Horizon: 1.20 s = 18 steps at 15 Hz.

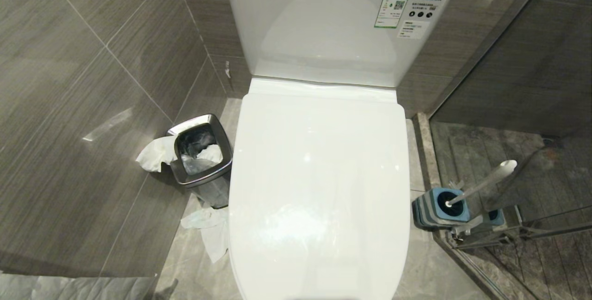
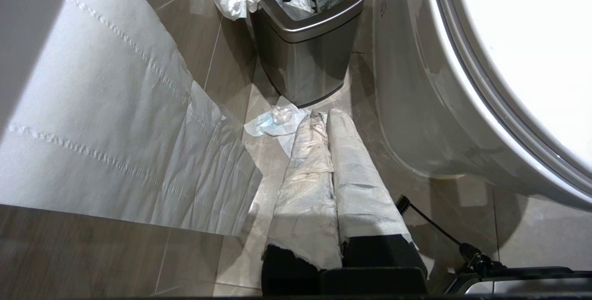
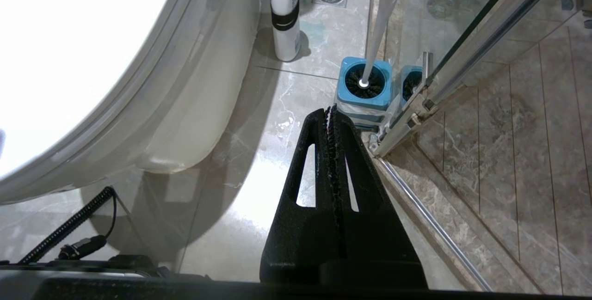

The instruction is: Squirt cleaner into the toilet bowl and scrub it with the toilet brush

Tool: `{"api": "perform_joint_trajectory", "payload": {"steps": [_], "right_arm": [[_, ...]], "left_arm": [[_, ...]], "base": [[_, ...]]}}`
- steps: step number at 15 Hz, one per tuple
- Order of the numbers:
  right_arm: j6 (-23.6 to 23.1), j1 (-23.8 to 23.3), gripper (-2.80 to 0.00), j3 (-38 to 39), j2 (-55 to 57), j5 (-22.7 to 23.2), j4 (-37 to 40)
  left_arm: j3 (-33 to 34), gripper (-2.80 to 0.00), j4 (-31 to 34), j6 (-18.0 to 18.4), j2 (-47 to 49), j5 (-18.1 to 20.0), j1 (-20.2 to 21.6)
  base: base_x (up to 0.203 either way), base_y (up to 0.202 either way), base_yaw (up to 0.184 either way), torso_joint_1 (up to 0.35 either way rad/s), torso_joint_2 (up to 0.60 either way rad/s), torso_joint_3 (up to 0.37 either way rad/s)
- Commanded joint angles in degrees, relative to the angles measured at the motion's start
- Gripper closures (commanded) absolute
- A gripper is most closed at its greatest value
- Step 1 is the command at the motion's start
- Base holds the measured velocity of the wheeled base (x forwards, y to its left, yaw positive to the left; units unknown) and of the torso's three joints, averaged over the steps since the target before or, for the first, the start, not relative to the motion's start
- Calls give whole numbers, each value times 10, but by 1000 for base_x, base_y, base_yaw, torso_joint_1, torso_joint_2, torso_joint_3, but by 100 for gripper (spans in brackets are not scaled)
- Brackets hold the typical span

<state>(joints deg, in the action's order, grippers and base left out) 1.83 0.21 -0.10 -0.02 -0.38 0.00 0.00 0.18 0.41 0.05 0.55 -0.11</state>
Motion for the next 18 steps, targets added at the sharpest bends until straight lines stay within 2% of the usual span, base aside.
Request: {"api": "perform_joint_trajectory", "payload": {"steps": [1,18], "right_arm": [[0,0,0,0,0,0,0],[8,0,0,0,0,-2,0]], "left_arm": [[0,0,0,-1,0,0,-1],[0,0,0,-1,0,1,0]], "base": [[0,0,0,0,0,0],[0,0,0,0,0,0]]}}
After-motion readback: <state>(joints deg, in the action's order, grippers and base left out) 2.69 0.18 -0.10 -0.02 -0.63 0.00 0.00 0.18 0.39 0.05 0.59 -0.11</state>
